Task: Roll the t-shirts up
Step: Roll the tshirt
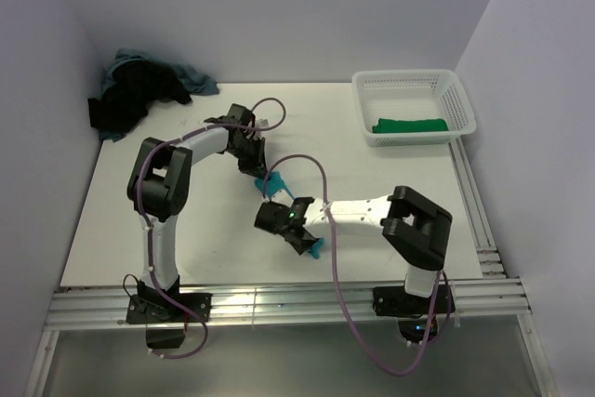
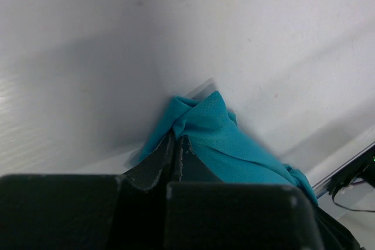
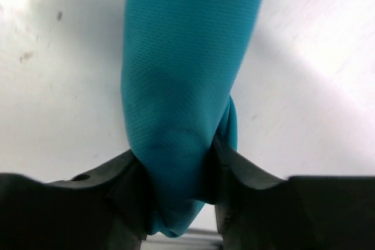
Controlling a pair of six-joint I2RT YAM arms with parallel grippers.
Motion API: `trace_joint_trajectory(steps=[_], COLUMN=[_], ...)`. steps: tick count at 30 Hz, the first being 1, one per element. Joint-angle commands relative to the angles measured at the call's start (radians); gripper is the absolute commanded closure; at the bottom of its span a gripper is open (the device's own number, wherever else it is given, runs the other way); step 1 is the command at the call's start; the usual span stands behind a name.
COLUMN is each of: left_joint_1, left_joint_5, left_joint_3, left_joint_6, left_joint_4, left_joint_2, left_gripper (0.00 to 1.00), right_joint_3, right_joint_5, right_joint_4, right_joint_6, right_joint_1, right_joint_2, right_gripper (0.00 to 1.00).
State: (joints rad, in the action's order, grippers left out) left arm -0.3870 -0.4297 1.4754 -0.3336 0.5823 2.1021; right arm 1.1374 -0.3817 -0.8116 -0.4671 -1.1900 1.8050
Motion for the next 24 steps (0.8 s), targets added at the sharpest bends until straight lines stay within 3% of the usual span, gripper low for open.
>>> trace_joint_trajectory(steps=[1, 3, 6, 15, 24], left_joint_1=[0.048, 0.048, 0.048, 0.045, 0.037], left_joint_5=[0.23, 0.218, 0.206, 0.224, 0.227], left_joint_3=[-0.052, -0.041, -0.026, -0.024, -0.041], left_joint_6=[0.016, 0.004, -0.005, 0.01, 0.007], left_joint_4=[-0.032, -0.033, -0.035, -0.029, -0.038], left_joint_2=[0.059, 0.065, 0.078, 0.072, 0.068], left_gripper=[1.0, 1.0, 1.0, 1.0, 1.0], right_joint_3=[-0.05, -0.062, -0.064, -0.071, -0.048], right_joint_5=[0.04, 0.041, 0.008, 0.044, 0.115], right_joint_4=[0.17, 0.207, 0.239, 0.308, 0.255], right_joint_6=[0.071, 0.099, 0.13, 0.18, 0.191], right_joint_1=[0.059, 0.078, 0.087, 0.087, 0.086], right_joint_2=[-0.093, -0.099, -0.101, -0.171, -0.222], right_gripper=[0.52, 0.48, 0.27, 0.17, 0.11])
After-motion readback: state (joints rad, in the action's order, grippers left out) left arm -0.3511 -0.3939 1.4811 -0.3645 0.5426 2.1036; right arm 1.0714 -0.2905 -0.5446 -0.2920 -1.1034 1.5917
